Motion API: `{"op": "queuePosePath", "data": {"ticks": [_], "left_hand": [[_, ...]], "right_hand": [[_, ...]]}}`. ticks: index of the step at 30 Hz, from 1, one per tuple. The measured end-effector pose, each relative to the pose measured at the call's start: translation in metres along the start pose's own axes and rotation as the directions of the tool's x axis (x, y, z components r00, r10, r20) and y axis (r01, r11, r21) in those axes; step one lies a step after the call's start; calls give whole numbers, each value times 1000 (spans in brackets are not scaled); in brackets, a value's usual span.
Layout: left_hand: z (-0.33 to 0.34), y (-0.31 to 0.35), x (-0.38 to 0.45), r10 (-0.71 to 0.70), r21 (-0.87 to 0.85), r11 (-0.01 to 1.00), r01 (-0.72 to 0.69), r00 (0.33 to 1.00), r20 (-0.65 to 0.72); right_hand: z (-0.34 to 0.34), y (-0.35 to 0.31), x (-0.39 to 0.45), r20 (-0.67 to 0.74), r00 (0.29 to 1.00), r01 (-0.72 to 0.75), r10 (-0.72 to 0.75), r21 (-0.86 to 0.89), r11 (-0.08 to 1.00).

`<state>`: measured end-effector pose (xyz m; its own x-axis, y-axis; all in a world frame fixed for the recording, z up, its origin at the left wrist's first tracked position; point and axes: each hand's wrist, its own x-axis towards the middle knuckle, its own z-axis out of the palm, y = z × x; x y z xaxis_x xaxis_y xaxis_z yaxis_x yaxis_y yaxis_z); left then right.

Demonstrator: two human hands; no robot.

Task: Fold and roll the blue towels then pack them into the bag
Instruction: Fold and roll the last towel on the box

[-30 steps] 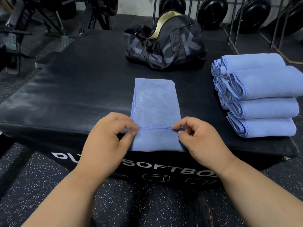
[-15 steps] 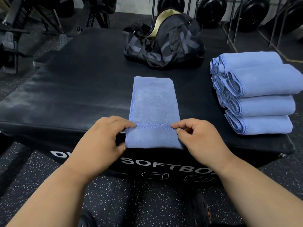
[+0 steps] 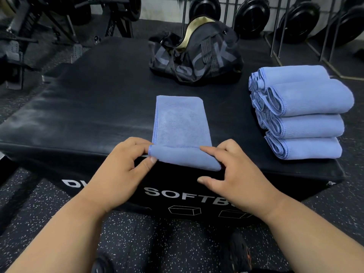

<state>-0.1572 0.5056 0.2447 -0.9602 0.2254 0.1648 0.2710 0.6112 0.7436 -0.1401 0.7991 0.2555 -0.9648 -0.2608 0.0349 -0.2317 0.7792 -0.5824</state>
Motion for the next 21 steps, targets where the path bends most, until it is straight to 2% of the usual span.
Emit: {"op": "queuePosePath", "data": {"ticks": [2, 7, 12, 17, 21], "left_hand": [[0, 1, -2, -30, -58, 998, 29, 1000, -7], [1, 6, -3, -63, -143, 988, 59, 998, -23], [-1, 9, -3, -112, -244, 964, 107, 994, -6], [4, 6, 4, -202, -304, 934, 186, 979, -21], [6, 9, 8, -272, -266, 932, 245, 960, -68]], "right_hand": [[5, 0, 0, -74, 995, 65, -69, -54, 996], [0, -4, 7, -231, 970, 103, -72, 123, 987], [-1, -7, 13, -186, 980, 28, 68, 468, 883], [8, -5, 24, -180, 970, -48, 165, 521, 852], [12, 2, 35, -190, 966, -69, 175, 463, 884]]}}
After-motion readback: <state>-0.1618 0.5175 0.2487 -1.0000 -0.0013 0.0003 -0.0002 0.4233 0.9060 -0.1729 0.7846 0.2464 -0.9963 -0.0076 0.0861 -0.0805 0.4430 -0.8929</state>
